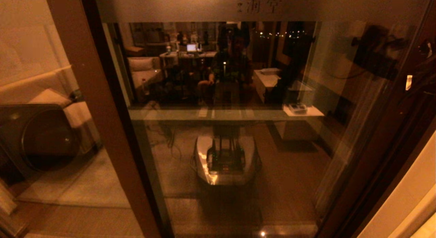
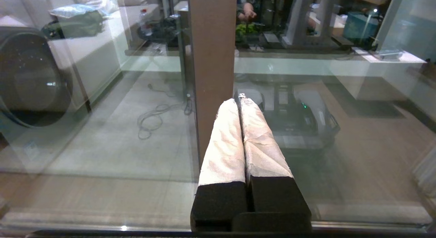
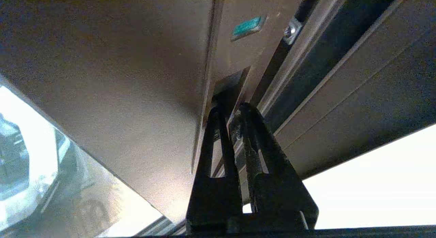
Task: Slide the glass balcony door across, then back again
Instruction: Close the slid door
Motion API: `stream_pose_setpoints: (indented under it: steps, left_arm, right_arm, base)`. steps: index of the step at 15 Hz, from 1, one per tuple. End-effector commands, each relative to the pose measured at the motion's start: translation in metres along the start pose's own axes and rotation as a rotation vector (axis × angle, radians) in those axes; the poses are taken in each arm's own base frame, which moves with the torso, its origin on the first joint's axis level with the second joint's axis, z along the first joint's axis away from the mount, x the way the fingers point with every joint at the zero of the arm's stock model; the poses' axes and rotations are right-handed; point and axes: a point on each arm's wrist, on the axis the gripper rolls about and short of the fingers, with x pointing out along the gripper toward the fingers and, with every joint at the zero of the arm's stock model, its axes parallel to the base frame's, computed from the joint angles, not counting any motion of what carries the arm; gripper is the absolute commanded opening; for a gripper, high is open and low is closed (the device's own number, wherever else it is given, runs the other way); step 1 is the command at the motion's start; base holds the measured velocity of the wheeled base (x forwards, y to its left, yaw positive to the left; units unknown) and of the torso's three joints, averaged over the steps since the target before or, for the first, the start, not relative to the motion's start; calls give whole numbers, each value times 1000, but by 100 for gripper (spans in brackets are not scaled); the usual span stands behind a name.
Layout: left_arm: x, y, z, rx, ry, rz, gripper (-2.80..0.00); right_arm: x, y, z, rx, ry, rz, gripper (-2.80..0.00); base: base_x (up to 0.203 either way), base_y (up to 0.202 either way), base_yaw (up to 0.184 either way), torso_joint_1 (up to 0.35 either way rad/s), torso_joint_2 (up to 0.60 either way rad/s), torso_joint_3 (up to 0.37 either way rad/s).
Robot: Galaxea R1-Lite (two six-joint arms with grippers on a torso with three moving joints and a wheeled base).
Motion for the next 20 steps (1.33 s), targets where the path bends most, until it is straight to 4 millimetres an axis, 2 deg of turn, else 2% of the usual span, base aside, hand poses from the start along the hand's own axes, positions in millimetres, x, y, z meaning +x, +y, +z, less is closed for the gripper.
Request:
stream_pose_setpoints:
  steps: [1, 20]
  left_arm:
    - [2, 0, -9, 0, 34, 0, -280]
    - [2, 0, -9, 0, 34, 1, -280]
  right_arm:
    - [1, -1, -1, -2, 4, -4, -280]
    - [9, -13, 0, 4, 1, -32, -280]
  base:
    - [0, 0, 0, 0, 0, 0]
    - [0, 0, 0, 0, 0, 0]
